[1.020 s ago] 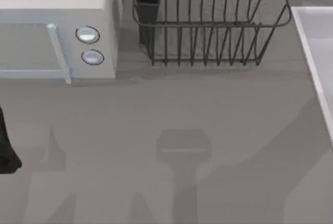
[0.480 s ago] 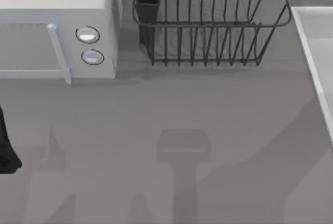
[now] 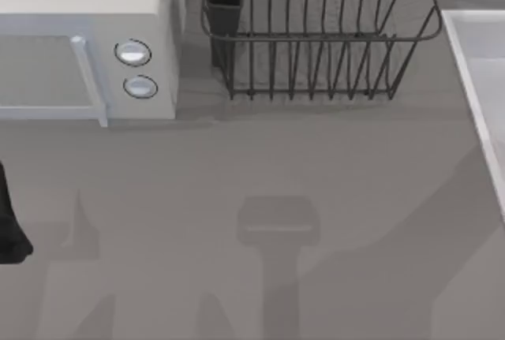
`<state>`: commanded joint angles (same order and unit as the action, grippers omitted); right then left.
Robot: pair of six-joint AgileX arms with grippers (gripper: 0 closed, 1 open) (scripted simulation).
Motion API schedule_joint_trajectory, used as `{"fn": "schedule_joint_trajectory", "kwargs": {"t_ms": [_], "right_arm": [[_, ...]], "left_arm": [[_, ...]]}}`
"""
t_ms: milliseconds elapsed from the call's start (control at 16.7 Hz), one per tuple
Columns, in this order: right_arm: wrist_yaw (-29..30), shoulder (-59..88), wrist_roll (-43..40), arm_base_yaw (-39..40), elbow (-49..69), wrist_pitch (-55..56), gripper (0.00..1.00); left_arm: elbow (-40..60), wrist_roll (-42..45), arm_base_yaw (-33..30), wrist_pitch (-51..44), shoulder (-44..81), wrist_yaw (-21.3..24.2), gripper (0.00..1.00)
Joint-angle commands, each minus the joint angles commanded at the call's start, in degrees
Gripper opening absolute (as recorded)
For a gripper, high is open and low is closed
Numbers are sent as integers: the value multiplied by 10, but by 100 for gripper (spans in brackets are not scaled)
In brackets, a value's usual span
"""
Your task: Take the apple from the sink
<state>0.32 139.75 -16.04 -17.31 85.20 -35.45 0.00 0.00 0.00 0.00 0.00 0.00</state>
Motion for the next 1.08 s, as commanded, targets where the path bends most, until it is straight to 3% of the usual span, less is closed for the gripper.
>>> {"fn": "schedule_joint_trajectory", "kwargs": {"t_ms": [540,1080], "right_arm": [[-8,-43,3,0,48,-57,0],[-9,-112,0,-2,311,-419,0]], "left_arm": [[0,0,0,0,0,0,100],[0,0,0,0,0,0,100]]}}
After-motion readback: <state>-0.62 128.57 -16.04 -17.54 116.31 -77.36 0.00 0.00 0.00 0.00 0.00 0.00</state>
